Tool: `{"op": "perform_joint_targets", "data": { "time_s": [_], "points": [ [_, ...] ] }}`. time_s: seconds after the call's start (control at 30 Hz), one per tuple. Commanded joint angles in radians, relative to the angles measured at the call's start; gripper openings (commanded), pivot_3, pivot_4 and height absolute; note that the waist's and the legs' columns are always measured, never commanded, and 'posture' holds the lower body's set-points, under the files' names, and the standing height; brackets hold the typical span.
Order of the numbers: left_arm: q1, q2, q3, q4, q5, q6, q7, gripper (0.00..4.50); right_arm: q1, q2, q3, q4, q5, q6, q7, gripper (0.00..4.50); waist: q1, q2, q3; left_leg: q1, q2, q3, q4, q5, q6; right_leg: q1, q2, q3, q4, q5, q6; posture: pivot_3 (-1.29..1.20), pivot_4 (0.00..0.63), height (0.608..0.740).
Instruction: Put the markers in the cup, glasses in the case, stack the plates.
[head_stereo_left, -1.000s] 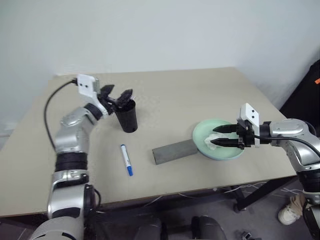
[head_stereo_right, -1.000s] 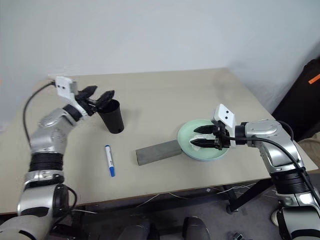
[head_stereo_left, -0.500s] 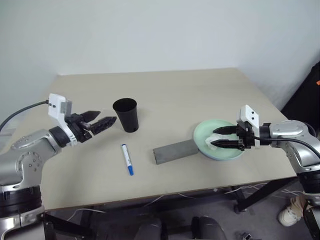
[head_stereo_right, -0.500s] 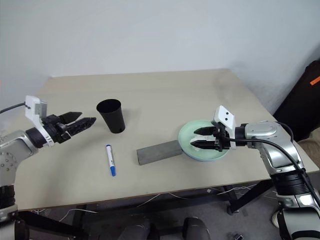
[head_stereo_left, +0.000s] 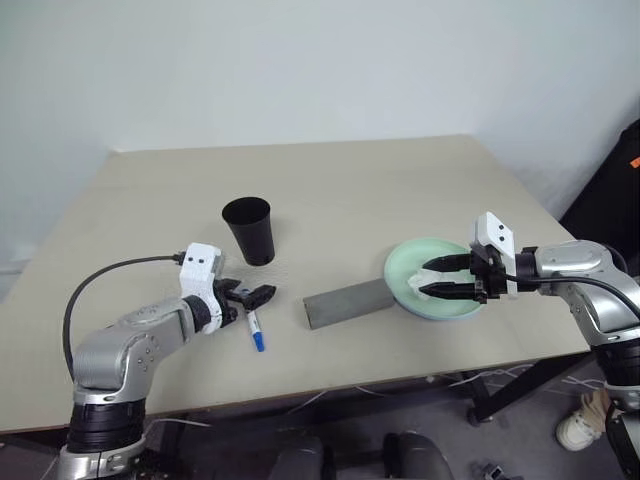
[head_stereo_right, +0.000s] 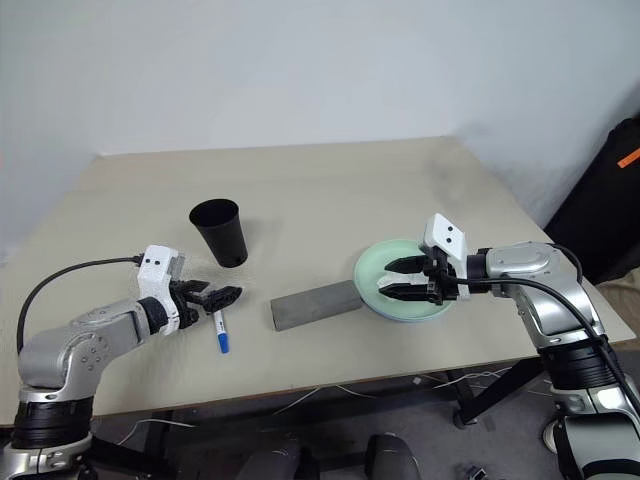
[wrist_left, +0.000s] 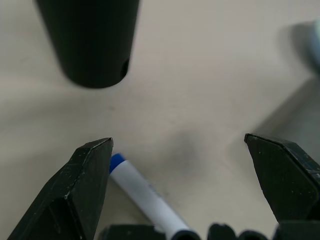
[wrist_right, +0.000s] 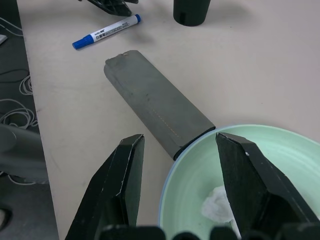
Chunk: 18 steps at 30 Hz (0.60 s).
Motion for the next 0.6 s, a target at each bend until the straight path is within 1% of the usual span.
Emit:
{"op": "perform_joint_targets", "data": {
  "time_s": [0.03, 0.13, 0.43, 0.6],
  "points": [
    [-0.045, 0.001, -0.025, -0.024, 0.045, 0.047, 0.067, 4.48, -0.024, -0.006, -0.021, -0.014, 0.008, -0.005, 0.002, 2.46, 0.000, 0.000, 0.000, 0.000, 0.000, 0.000, 0.000, 0.000, 0.000, 0.000, 0.000, 0.000, 0.000, 0.000, 0.000, 0.00, 0.000, 0.723],
    [-0.068, -0.028, -0.038, -0.029, 0.065, 0.094, 0.115, 4.48, -0.024, -0.007, -0.020, -0.013, 0.009, -0.005, 0.003, 2.46, 0.001, 0.000, 0.000, 0.000, 0.000, 0.000, 0.000, 0.000, 0.000, 0.000, 0.000, 0.000, 0.000, 0.000, 0.000, 0.00, 0.000, 0.723],
    [-0.114, -0.162, -0.025, -0.020, 0.105, 0.224, 0.248, 4.48, -0.032, -0.003, -0.014, -0.012, 0.008, -0.006, 0.006, 2.46, 0.003, 0.000, 0.000, 0.000, 0.000, 0.000, 0.000, 0.000, 0.000, 0.001, 0.000, 0.000, 0.000, 0.000, 0.000, 0.00, 0.000, 0.723],
    [-0.125, -0.213, 0.006, -0.019, 0.134, 0.269, 0.300, 4.48, -0.032, -0.003, -0.014, -0.014, 0.008, -0.008, 0.006, 2.46, 0.003, 0.000, 0.000, 0.001, 0.000, 0.000, 0.000, 0.000, 0.000, 0.001, 0.000, 0.000, 0.000, 0.000, 0.000, 0.00, 0.000, 0.723]
  ]
}}
